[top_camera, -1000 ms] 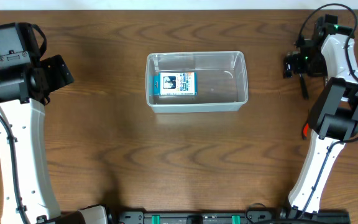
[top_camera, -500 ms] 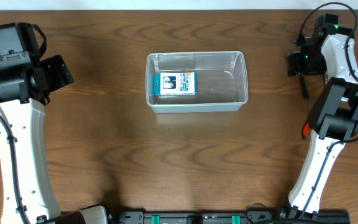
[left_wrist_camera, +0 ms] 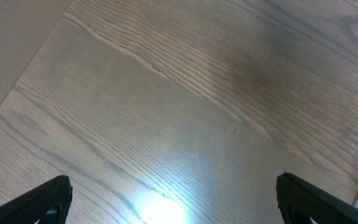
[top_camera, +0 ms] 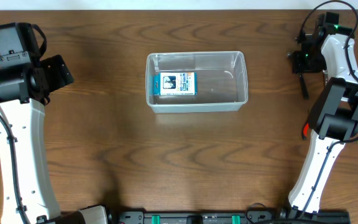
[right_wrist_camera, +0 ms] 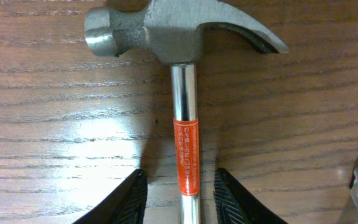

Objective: Pack container
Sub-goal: 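Lower the right gripper and grip the hammer's handle below the head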

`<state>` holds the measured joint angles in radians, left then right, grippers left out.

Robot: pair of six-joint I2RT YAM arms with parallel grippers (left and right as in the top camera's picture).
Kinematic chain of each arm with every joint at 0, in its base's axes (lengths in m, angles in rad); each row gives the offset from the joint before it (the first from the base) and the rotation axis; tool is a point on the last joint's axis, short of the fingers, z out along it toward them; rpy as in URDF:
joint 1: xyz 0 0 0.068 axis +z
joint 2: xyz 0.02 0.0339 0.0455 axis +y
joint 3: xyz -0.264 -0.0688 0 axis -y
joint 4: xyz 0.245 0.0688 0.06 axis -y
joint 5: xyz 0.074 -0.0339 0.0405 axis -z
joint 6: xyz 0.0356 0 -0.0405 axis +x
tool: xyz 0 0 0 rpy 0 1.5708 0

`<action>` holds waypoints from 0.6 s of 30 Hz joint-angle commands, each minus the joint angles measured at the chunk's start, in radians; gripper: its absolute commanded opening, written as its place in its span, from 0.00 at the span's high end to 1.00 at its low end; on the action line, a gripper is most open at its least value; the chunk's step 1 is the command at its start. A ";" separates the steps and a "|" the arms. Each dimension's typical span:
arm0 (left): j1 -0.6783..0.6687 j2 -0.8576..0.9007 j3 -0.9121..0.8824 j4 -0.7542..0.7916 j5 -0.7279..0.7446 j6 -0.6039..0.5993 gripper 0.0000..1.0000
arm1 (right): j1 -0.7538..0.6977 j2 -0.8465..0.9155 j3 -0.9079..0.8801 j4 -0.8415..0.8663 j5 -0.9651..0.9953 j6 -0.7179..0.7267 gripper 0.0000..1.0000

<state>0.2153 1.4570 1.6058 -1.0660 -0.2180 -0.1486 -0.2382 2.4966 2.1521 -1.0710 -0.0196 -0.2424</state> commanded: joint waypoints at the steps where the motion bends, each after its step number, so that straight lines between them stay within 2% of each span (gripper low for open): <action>1: 0.004 0.002 0.002 0.001 -0.022 0.016 0.02 | -0.005 0.013 0.001 0.006 -0.007 0.002 0.66; 7: 0.004 0.002 0.002 0.001 -0.022 0.016 0.02 | -0.005 0.013 0.001 0.009 -0.007 0.003 0.76; 18: 0.004 0.002 0.002 0.001 -0.022 0.016 0.02 | -0.005 0.013 0.001 0.009 -0.006 0.007 0.84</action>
<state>0.2153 1.4570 1.6058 -1.0660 -0.2180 -0.1486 -0.2382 2.4966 2.1521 -1.0615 -0.0196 -0.2424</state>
